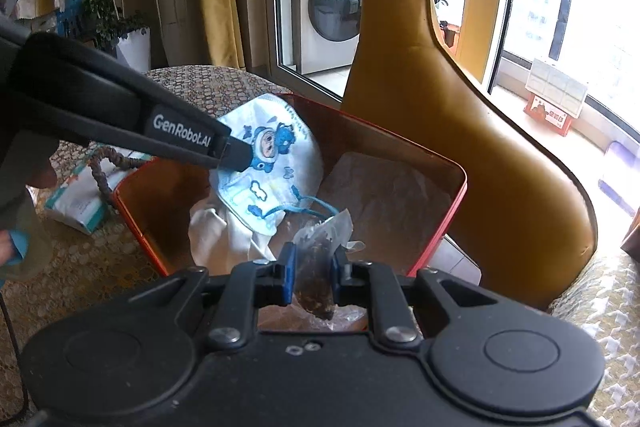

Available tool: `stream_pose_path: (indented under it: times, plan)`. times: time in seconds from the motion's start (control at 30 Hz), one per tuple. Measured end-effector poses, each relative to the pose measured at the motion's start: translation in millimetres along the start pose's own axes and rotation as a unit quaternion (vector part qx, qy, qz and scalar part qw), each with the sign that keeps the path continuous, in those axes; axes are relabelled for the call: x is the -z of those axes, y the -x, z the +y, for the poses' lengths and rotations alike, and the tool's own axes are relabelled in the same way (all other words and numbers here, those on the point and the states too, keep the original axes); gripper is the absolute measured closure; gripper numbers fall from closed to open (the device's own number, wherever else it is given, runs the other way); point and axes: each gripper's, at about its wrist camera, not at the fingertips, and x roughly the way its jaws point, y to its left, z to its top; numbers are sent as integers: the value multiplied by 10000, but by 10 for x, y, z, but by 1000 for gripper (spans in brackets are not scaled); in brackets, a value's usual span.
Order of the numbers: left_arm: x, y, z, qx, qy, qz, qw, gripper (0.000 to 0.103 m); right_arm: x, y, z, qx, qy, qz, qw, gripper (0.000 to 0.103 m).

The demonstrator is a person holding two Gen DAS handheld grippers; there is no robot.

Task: Organize soft objects
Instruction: 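Carry the mask packet and small bag with both tools into the orange-red box, then open both tools to drop the mask packet and small bag into the box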

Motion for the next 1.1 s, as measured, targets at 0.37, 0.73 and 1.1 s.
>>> stream_pose_path:
  times: [0.37,0.73,1.1]
  plan:
    - [44,29,-23,45,-32,95,9999,95,30,29,72,41,229,-49,9997,75]
    - [70,178,-6,81,-39,12,10000,50,36,215,87,6,272,-251,9993,50]
    - [143,710,-14,154,-128,-371,9991,21,30,631,98,-116,145,-451,9988,35]
